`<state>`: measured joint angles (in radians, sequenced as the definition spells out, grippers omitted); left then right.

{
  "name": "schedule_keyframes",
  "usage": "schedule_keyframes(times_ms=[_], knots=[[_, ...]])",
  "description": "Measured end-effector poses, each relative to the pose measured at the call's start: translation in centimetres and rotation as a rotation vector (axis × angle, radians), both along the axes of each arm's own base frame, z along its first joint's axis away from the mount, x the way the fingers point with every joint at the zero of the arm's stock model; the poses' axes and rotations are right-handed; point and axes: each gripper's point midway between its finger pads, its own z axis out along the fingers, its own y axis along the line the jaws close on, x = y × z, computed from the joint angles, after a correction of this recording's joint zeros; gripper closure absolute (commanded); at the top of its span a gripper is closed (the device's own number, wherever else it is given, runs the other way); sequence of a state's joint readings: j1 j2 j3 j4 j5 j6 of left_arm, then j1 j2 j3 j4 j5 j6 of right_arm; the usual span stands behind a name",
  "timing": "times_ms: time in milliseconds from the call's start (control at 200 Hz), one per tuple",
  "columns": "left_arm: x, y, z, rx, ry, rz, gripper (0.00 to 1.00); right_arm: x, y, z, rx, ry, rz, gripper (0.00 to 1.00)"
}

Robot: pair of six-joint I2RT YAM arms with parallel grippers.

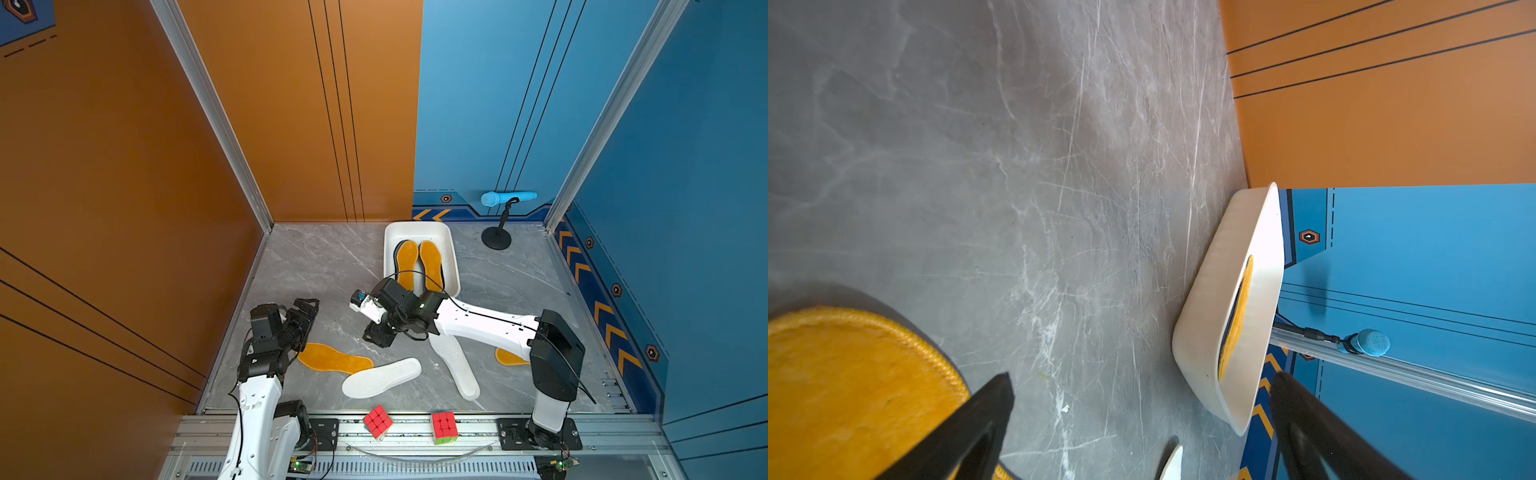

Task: Put the insoles into the storage box
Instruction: Place the insole in the storage box, then move the insole to the center of the board.

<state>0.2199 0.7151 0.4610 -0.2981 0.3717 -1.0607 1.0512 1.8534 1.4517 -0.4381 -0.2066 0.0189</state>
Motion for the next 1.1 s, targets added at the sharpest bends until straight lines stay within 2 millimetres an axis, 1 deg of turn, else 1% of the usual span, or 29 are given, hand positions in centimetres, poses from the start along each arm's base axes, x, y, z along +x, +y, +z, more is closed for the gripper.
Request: schedule_keyframes(times_ms=[125,195,350,476,626,791,866,966,1101], knots=[[-0.4,1.5,0.4,-0.005,-0.014,0.042,0.03,-1.8,1.9,-2.8,-0.023,-0.011,0.032,0.50],[-0.5,2.1,0.5,-0.015,-0.019,0.058,0.02,-2.1,2.5,-4.3,-0.036,-0.010,0.037,0.51],[-0.6,1.9,0.6,-0.039,-0.026,0.044,0.02,-2.1,2.9,-7.8,-0.085,-0.004,0.036,0.51],[-0.5,1.6,0.4,-0.049,-0.034,0.033,0.02,-2.2,2.9,-9.4,-0.120,-0.010,0.037,0.52],[-0.5,1.5,0.3,-0.055,-0.033,0.026,0.02,-2.5,3.1,-10.7,-0.152,-0.032,0.045,0.54],[-0.5,1.4,0.3,-0.056,-0.033,0.024,0.02,-1.8,3.1,-10.5,-0.164,-0.082,0.023,0.59],[-0.5,1.4,0.3,-0.056,-0.033,0.021,0.02,-1.0,2.9,-10.4,-0.172,-0.112,-0.010,0.63],[-0.5,1.1,0.1,-0.059,-0.025,0.010,0.02,0.7,2.1,-10.5,-0.179,-0.135,-0.090,0.68],[-0.4,0.5,-0.3,-0.063,-0.010,-0.013,0.02,3.4,0.5,-10.4,-0.177,-0.142,-0.209,0.68]])
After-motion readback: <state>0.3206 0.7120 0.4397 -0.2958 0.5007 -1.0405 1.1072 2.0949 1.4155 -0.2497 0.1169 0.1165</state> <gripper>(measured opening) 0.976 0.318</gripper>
